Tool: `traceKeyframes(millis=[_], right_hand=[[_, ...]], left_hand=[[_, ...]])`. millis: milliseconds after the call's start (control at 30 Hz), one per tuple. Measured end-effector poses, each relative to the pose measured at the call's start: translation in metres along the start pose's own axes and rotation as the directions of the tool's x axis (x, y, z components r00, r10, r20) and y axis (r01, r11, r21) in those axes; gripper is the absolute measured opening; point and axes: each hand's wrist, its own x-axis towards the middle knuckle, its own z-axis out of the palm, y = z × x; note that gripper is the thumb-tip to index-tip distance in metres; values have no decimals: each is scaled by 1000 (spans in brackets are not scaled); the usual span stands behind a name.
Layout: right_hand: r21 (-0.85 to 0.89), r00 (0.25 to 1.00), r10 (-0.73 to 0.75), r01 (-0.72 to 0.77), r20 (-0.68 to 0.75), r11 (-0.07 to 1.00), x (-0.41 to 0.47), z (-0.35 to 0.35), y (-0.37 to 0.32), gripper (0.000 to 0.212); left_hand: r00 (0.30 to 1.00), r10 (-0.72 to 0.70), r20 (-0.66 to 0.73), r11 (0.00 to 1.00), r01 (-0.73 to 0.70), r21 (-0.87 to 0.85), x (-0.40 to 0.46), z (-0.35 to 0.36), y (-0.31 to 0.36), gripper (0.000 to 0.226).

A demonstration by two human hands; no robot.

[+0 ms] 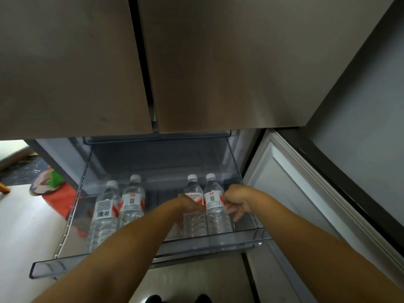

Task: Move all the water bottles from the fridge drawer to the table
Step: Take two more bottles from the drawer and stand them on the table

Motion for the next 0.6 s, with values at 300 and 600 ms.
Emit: traceKeyframes(millis=[300,600], right_hand=[[-406,988,-44,-19,-146,914,31,33,11,104],[-326,986,-114,70,-118,943,28,28,2,76]], left_hand=[[998,-45,42,999,45,18,6,-10,-5,89],[987,145,72,988,-140,-70,8,-4,-12,46]])
